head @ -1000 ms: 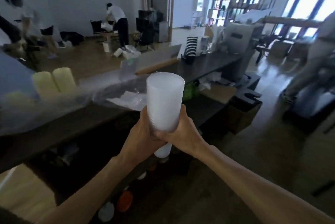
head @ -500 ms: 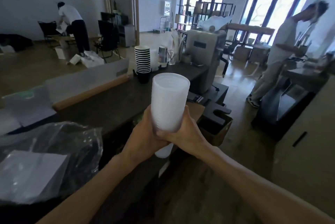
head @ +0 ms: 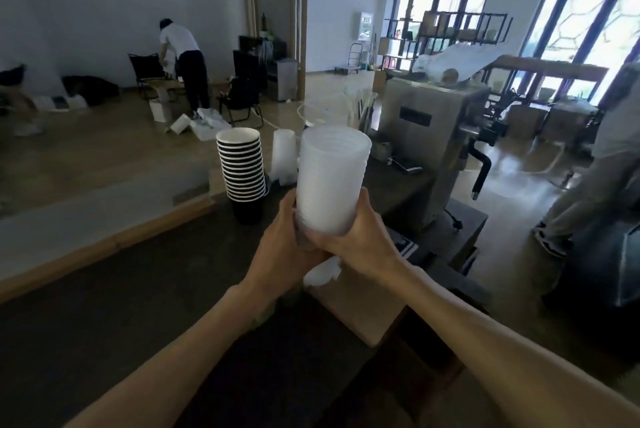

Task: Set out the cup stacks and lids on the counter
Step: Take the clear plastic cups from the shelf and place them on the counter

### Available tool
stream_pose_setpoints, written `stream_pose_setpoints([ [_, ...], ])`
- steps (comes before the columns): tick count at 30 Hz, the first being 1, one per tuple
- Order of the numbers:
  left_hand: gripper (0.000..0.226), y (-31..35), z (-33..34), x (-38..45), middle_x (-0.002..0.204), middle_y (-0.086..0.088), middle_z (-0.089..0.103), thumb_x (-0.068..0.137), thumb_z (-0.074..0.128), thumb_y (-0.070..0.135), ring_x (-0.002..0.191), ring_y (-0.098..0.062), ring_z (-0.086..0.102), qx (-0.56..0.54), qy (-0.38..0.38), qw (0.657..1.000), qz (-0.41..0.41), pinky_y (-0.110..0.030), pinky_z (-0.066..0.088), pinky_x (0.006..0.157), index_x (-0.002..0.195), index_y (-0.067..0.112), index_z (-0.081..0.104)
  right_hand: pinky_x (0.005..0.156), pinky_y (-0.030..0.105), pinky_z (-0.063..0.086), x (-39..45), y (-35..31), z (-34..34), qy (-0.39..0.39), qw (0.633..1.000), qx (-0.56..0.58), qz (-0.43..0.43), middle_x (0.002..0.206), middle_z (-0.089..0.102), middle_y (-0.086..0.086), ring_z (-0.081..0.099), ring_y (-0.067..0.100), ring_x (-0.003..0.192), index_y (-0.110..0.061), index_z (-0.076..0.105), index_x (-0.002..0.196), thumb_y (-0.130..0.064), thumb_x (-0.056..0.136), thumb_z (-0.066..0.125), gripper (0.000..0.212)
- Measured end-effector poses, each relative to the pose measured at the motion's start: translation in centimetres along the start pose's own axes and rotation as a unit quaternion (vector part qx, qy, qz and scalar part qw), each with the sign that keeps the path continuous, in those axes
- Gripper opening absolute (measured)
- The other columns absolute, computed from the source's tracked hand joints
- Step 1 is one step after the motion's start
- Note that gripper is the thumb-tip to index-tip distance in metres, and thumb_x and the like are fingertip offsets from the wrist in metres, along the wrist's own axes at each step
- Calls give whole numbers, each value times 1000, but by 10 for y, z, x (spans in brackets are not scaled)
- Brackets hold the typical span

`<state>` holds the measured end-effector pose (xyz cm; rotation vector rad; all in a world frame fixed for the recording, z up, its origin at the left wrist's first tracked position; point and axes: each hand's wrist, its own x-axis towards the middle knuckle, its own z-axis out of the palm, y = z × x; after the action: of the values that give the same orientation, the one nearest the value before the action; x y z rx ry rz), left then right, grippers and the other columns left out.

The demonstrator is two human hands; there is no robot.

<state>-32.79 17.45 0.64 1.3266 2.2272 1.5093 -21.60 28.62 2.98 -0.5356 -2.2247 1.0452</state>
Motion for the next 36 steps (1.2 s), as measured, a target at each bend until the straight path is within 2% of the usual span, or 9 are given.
stream_pose_setpoints([
  [2, 99, -10, 21, 34, 136, 8, 53, 66, 85, 50, 121, -9, 53, 5, 24, 999, -36, -34, 47, 102, 144, 31, 28, 82, 31, 60, 44, 32, -1, -12, 1000, 4, -10, 121, 47, -21, 56, 3, 111, -35, 24, 137, -59, 64, 86, 98],
  [4, 89, -24, 42, 72, 134, 11, 55, 67, 82, 53, 118, -5, 54, 3, 51, 996, -71, -32, 49, 99, 140, 33, 34, 83, 33, 60, 87, 59, -3, -38, 999, 6, -23, 125, 47, -17, 55, 7, 115, -36, 22, 138, -59, 65, 85, 99],
  [7, 73, -41, 63, 111, 131, 13, 57, 74, 78, 48, 116, -5, 57, -13, 96, 988, -124, -32, 52, 96, 136, 34, 41, 86, 38, 60, 148, 88, -2, -93, 995, 9, -42, 129, 48, -13, 54, 11, 118, -36, 20, 139, -56, 66, 85, 100],
  [11, 54, -67, 78, 148, 132, 10, 57, 87, 69, 39, 118, -4, 54, 2, 149, 972, -184, -19, 45, 89, 134, 28, 46, 94, 40, 55, 211, 102, 17, -145, 987, 16, -67, 139, 44, -12, 49, 12, 125, -31, 16, 148, -55, 64, 85, 111],
  [15, 58, -99, 79, 171, 137, 1, 56, 90, 68, 28, 127, -16, 52, 30, 184, 953, -240, -38, 46, 105, 141, 20, 43, 94, 42, 55, 252, 107, 44, -167, 982, 19, -82, 136, 47, -10, 51, 12, 123, -30, 23, 143, -61, 60, 83, 107],
  [19, 55, -120, 81, 186, 135, -2, 57, 90, 67, 25, 125, -19, 54, 64, 199, 936, -284, -36, 46, 103, 139, 17, 43, 92, 43, 56, 274, 111, 65, -179, 981, 24, -74, 135, 49, -6, 52, 15, 123, -28, 26, 142, -65, 58, 83, 108],
  [27, 60, -138, 89, 197, 136, 1, 54, 88, 70, 30, 126, -17, 52, 74, 215, 925, -305, -41, 48, 103, 139, 21, 40, 97, 38, 52, 284, 114, 76, -184, 981, 37, -53, 139, 48, -5, 50, 14, 126, -22, 24, 148, -55, 62, 87, 111],
  [30, 60, -139, 89, 197, 137, 0, 53, 88, 70, 29, 126, -16, 51, 80, 215, 925, -302, -40, 46, 104, 139, 21, 41, 103, 42, 49, 283, 116, 78, -184, 981, 41, -50, 143, 46, -3, 47, 14, 129, -22, 24, 149, -54, 62, 88, 113],
  [36, 58, -140, 88, 193, 137, -1, 54, 88, 70, 28, 127, -18, 52, 87, 209, 931, -286, -43, 47, 104, 139, 18, 43, 102, 43, 50, 277, 120, 73, -176, 982, 46, -48, 148, 41, -7, 46, 14, 132, -29, 18, 151, -65, 58, 82, 119],
])
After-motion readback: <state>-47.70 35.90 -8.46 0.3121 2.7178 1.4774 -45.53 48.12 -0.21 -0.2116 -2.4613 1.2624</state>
